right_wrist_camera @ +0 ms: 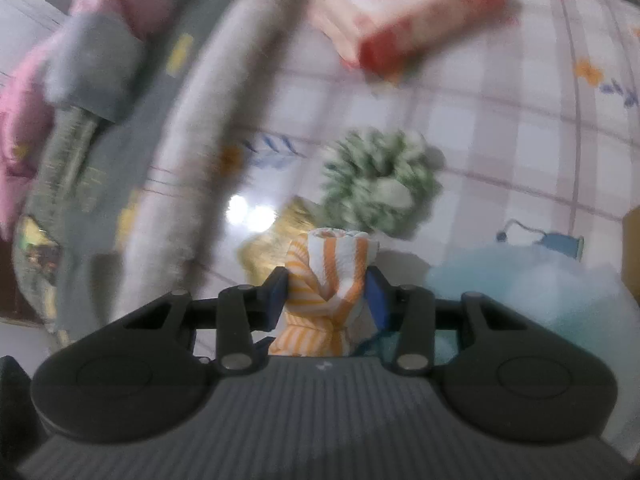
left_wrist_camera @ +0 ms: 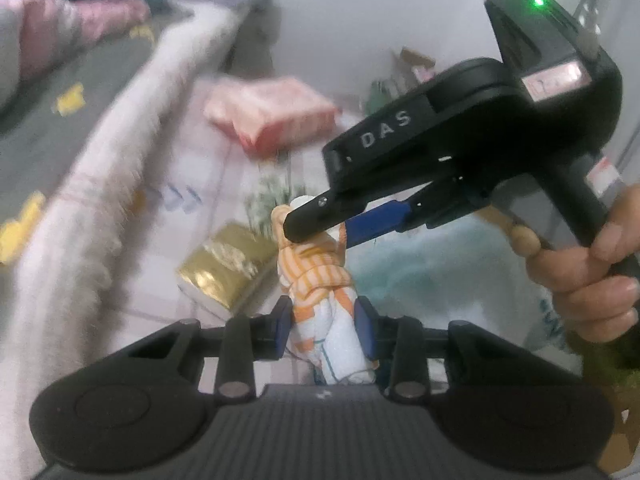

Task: Organize soft objects
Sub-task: 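Lift the towel roll with the right gripper and carry it over the box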

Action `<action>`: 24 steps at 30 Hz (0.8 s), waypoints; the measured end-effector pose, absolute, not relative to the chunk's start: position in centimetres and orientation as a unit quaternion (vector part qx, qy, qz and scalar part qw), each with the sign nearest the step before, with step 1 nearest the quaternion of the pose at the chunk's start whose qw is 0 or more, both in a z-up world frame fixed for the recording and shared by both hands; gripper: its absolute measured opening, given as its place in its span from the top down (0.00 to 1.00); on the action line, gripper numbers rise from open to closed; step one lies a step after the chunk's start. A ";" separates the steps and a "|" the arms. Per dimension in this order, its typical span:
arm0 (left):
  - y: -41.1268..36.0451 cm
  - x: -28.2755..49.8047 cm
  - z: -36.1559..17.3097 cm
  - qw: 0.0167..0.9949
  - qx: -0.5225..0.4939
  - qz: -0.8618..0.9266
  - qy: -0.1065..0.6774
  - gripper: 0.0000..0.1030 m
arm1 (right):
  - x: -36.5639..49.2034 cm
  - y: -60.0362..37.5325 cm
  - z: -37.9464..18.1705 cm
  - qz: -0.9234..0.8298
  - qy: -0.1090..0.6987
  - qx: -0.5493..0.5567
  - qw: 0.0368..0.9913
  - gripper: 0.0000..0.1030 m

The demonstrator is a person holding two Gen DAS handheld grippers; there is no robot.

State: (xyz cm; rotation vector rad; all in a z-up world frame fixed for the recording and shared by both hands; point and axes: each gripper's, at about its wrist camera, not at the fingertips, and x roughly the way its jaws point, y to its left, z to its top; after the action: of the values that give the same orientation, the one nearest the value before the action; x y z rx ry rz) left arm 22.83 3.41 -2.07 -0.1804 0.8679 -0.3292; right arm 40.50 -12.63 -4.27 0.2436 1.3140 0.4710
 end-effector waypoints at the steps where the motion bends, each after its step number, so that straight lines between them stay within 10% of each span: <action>1: 3.5 22.3 -1.2 0.896 -0.084 -0.156 0.407 0.66 | 40.1 -12.7 -3.3 0.225 0.593 0.116 0.765 0.61; 24: -12.5 14.2 6.4 0.869 -0.055 -0.348 0.346 0.66 | 23.7 -33.5 9.1 0.202 0.434 0.198 0.855 0.64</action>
State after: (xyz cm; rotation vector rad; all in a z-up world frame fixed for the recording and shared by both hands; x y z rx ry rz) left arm 14.22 -12.53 6.39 -0.1144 0.7241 -0.7282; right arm 23.71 -33.46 9.11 0.4154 0.9134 0.4242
